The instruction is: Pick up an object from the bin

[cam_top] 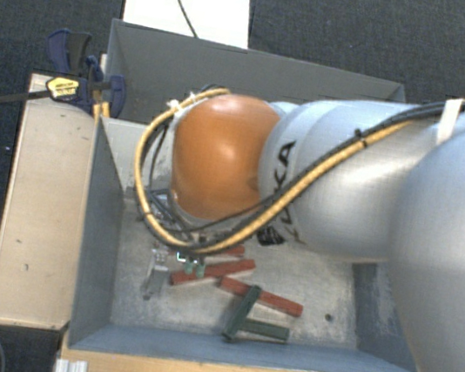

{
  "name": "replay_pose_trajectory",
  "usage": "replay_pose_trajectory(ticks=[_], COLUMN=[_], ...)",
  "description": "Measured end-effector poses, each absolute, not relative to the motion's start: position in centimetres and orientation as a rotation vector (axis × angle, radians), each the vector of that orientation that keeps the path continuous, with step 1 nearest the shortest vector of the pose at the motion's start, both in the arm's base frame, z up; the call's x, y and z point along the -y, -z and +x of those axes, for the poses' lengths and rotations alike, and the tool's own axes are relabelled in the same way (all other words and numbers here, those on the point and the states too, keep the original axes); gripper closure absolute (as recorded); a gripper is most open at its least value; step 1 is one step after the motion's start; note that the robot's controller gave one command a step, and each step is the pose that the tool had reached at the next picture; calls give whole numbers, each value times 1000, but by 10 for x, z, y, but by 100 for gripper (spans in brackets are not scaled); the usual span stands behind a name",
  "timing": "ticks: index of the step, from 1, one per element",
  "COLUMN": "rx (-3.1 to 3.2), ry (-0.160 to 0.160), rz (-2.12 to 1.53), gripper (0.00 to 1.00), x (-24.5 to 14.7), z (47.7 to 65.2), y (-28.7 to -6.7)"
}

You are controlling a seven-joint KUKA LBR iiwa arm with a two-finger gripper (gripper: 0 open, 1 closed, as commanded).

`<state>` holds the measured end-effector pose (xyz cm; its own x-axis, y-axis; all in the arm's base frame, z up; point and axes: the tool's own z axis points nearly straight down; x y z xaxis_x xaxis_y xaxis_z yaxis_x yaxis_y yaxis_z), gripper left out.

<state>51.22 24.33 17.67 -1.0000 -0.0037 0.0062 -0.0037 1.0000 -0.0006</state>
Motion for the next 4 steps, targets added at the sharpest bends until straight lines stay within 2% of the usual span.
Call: replay_pose_trajectory(ticks=[1, 2, 3, 4], rx=[3125, 3134, 3127, 3122], ry=[-2, 3, -3, 1], rz=[287, 282, 335, 333], gripper=[0, 100, 100, 0], x=[-185, -187, -134, -138], z=[535, 537, 501, 500], y=[-67, -72, -145, -141])
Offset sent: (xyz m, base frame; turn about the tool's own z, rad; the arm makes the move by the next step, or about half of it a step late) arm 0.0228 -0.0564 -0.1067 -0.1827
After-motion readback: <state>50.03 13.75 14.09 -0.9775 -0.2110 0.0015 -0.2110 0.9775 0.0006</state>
